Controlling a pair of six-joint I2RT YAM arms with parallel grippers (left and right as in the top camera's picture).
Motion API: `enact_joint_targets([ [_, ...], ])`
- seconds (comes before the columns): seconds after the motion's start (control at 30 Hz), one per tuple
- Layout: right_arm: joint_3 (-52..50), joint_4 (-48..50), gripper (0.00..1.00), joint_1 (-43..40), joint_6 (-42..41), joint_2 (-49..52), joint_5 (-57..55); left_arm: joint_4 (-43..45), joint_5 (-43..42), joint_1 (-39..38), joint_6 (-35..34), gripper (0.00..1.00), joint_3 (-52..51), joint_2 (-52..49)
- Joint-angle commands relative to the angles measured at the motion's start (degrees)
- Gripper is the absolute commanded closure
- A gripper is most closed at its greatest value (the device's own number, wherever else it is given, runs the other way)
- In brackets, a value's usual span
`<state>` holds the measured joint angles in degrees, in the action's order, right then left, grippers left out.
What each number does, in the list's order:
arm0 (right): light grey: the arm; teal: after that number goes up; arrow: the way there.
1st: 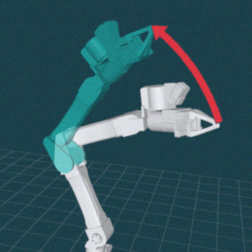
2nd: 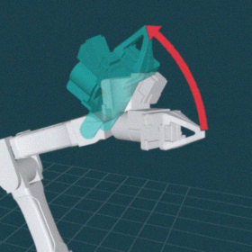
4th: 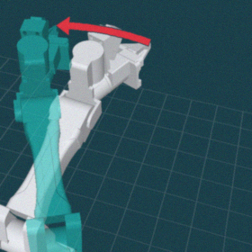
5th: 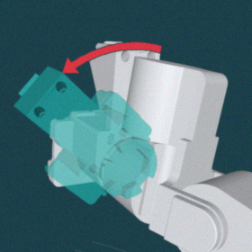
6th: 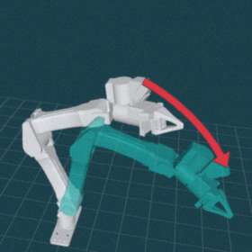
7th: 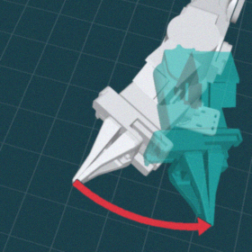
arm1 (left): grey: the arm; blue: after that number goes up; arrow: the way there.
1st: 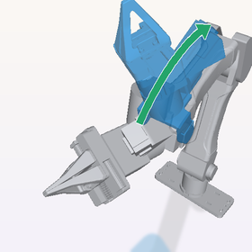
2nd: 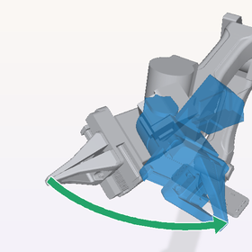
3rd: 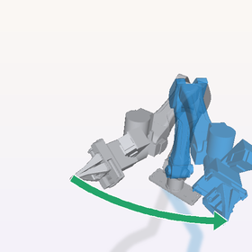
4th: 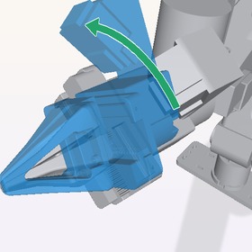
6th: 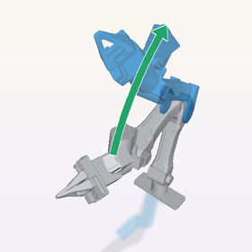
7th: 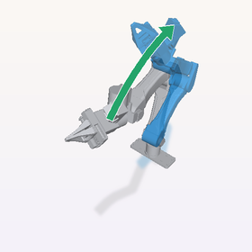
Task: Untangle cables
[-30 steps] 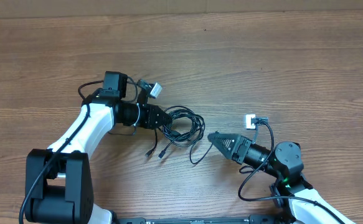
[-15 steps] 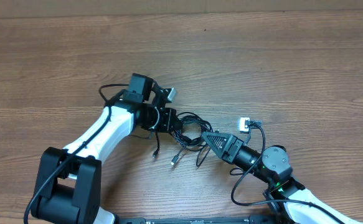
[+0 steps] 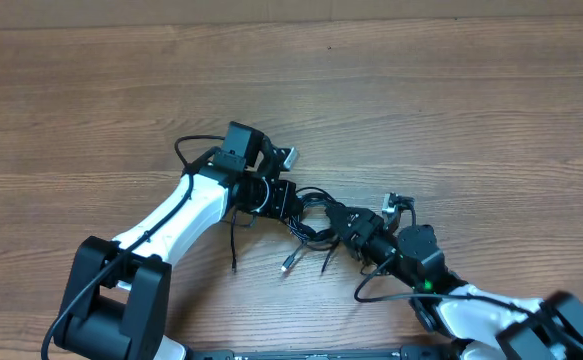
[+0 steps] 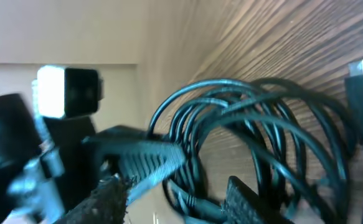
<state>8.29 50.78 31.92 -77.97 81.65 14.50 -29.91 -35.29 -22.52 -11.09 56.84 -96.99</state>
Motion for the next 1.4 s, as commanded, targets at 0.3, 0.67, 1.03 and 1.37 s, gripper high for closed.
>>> enact_joint_targets([
  [0.3, 3.78, -3.32, 0.62, 0.26, -6.10, 6.58, -2.32, 0.24, -11.10, -3.15, 5.07, 0.96, -0.11, 0.31],
  [0.67, 3.78, -3.21, 0.69, 0.26, -6.71, 6.58, -2.16, 0.17, -28.04, -3.17, 14.82, 0.95, -0.11, 0.31],
  [1.03, 3.78, -1.40, 0.96, 0.26, -7.74, 6.56, 1.95, 0.13, -31.36, -3.17, 18.86, 0.96, -0.11, 0.31],
  [1.37, 3.74, -1.38, 0.96, 0.15, -7.06, 6.56, 5.14, -3.30, 5.40, -2.47, 9.20, 0.96, -0.11, 0.31],
])
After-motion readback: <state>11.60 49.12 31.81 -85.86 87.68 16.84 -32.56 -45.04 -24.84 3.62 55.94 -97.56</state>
